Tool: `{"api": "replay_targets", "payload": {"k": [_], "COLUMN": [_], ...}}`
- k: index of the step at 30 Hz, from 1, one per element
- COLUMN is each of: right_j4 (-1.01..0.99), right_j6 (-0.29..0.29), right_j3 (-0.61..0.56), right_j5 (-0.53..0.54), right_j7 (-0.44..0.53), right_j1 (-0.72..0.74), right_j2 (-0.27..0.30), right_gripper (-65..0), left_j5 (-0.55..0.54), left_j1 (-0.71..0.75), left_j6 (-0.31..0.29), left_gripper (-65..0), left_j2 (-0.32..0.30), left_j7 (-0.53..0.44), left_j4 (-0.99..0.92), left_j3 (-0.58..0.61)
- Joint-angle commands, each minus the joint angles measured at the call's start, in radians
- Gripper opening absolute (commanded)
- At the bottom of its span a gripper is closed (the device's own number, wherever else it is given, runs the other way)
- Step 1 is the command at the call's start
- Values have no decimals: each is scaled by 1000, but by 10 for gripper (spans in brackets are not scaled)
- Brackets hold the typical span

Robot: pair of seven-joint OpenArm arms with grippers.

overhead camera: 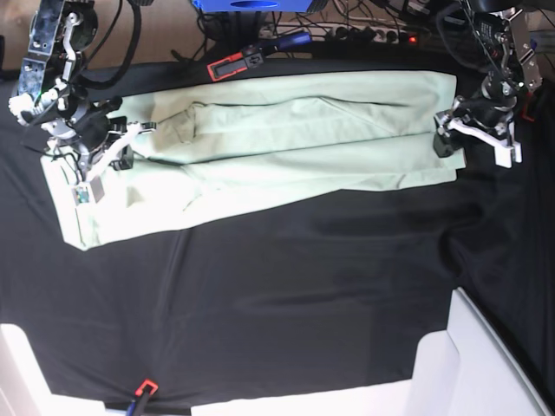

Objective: Fold the T-shirt properly
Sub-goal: 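Grasp the folded shirt end with the left gripper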

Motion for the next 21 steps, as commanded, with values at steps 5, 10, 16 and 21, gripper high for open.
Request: {"api": "replay_targets", "payload": {"k": [5, 10, 16, 21], "right_j4": [15, 14, 14, 14], "right_j6": [6, 6, 6, 6], "right_j3": [1, 1, 1, 1], "right_j5": [10, 10, 10, 10], "right_j7": [21, 21, 21, 15], "right_j1": [7, 7, 7, 7], "right_j2": [6, 6, 4, 4], "right_gripper": [-633, -633, -633, -633], "left_j5": [6, 6, 6, 6], "left_j1": [13, 36, 48, 47], "left_j6": [-9, -9, -9, -9], "left_gripper": [-121, -126, -364, -507], "left_j2": [13, 24, 24, 24], "left_j7": [56, 56, 56, 56], "left_j4": [0, 6, -2, -2], "left_j3": [83, 93, 90, 93]}}
